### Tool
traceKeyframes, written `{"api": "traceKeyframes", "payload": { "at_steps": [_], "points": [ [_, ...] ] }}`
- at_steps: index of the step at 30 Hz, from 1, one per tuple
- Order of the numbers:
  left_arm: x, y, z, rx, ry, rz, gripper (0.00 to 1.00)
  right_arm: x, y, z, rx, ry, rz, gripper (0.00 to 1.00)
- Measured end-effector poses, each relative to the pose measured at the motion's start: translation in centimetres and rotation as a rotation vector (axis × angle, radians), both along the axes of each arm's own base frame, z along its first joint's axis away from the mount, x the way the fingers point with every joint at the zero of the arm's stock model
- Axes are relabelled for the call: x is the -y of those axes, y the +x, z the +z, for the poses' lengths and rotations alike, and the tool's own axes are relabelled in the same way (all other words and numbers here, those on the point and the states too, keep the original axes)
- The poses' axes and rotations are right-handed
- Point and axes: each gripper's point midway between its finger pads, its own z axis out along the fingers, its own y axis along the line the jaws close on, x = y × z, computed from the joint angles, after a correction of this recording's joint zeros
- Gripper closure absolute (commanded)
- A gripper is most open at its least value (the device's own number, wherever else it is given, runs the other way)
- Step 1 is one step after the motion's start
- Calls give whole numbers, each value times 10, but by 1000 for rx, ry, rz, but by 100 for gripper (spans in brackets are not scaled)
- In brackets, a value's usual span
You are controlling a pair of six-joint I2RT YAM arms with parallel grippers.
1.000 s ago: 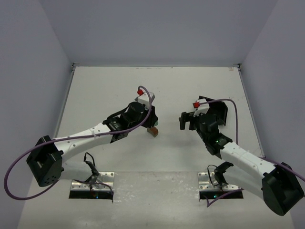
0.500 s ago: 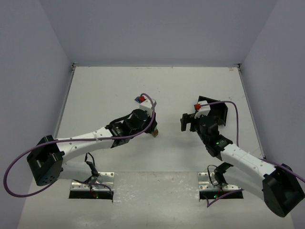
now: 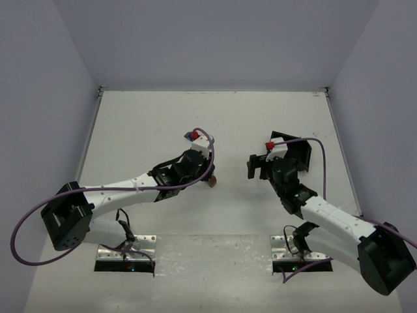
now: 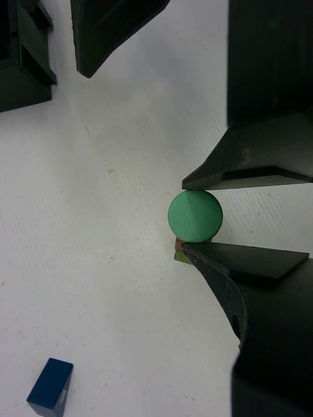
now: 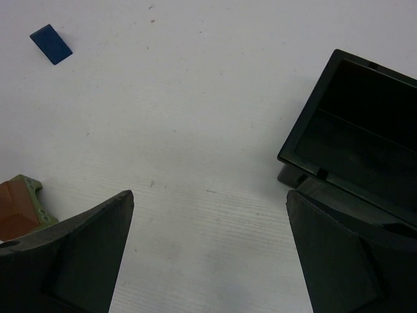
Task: Build the wood block tower
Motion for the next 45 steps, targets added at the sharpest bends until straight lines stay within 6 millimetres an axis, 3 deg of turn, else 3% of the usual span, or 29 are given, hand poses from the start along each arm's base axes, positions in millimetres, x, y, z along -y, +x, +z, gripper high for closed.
{"api": "traceKeyframes", "payload": {
  "at_steps": [17, 31, 45],
  "points": [
    [-8, -5, -23, -47, 27, 28, 100, 3, 1, -2, -4, -11, -19, 1],
    [-1, -3, -17, -31, -8, 12, 99, 3, 1, -2, -4, -11, -18, 1],
    [-1, -3, -27, -47, 15, 16, 97, 2, 0, -3, -7, -9, -11, 1]
  ]
}}
